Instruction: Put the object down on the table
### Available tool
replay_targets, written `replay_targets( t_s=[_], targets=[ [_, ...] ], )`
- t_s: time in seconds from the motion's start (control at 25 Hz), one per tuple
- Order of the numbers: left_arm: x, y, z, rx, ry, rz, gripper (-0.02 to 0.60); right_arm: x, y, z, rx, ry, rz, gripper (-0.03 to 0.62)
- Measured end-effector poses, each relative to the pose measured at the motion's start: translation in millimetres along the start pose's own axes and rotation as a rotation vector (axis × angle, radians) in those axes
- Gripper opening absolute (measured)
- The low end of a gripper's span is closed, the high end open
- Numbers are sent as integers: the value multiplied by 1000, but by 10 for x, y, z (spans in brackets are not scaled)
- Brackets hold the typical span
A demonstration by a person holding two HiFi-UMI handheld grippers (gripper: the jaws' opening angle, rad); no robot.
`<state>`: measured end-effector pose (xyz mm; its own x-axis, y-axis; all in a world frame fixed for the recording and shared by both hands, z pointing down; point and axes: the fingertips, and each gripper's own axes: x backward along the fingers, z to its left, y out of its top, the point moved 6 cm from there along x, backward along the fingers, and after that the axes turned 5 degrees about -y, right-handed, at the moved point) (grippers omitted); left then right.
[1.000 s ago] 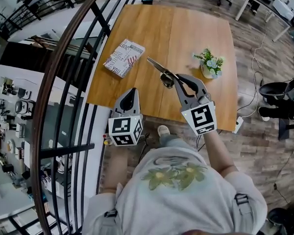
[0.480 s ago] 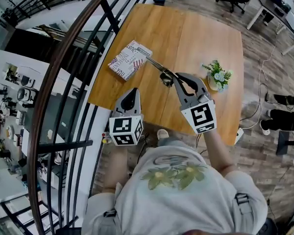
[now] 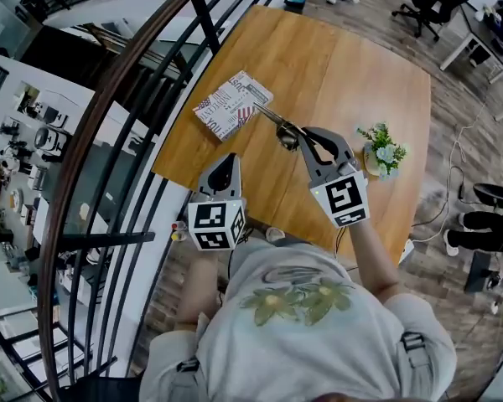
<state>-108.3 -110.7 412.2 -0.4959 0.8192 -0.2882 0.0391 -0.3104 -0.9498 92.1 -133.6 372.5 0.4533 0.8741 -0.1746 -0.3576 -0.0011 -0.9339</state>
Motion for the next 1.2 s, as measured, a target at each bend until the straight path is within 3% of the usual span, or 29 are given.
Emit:
replay_targets(
  t_s=[0.64, 1.2],
  targets=[
    [-142, -234, 256, 70, 60, 61, 15, -472, -343, 145, 10, 114, 92, 14],
    [-257, -394, 360, 94, 68, 99, 15, -792, -632, 304, 11, 180, 160, 15]
  ],
)
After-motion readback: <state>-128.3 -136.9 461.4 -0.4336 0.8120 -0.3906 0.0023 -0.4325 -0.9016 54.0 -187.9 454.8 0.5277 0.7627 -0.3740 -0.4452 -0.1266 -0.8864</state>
